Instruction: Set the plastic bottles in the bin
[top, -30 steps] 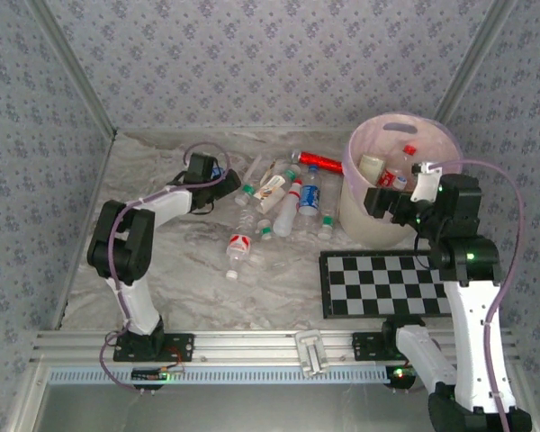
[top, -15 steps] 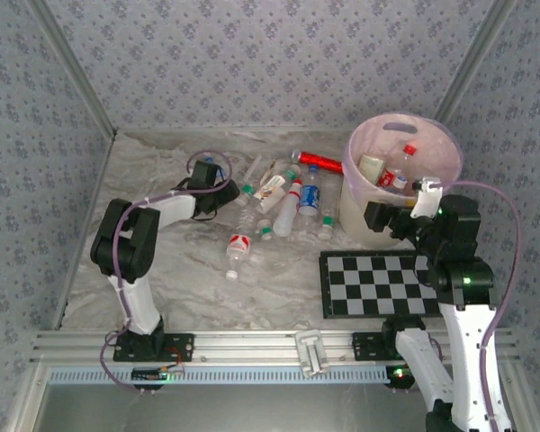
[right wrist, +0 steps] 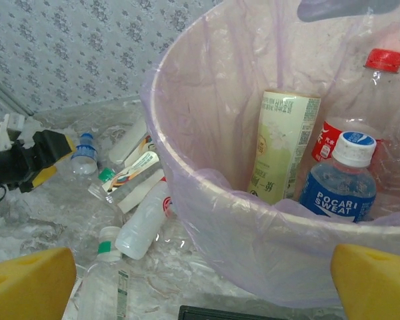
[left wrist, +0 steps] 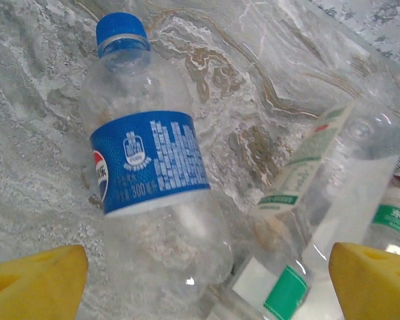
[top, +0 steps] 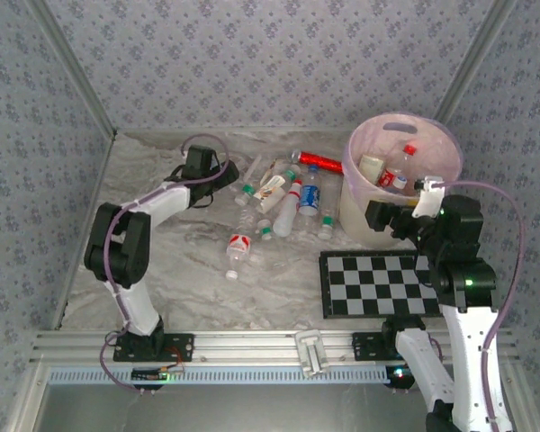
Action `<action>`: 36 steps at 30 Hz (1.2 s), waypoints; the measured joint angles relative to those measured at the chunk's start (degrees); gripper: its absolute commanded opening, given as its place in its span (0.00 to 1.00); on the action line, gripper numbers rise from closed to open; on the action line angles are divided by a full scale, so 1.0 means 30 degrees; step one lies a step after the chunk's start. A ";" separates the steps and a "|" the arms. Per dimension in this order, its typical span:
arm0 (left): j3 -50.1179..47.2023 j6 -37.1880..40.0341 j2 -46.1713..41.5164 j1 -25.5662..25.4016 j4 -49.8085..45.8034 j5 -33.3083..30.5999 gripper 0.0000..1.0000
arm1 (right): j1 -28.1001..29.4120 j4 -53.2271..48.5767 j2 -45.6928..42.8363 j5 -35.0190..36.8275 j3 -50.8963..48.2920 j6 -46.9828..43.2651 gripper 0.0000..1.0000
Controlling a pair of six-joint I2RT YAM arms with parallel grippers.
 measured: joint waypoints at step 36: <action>-0.2579 0.0984 -0.3592 0.0182 0.0248 0.0597 0.41 | 0.1676 -0.0124 0.2623 -0.1304 0.2084 0.0692 0.90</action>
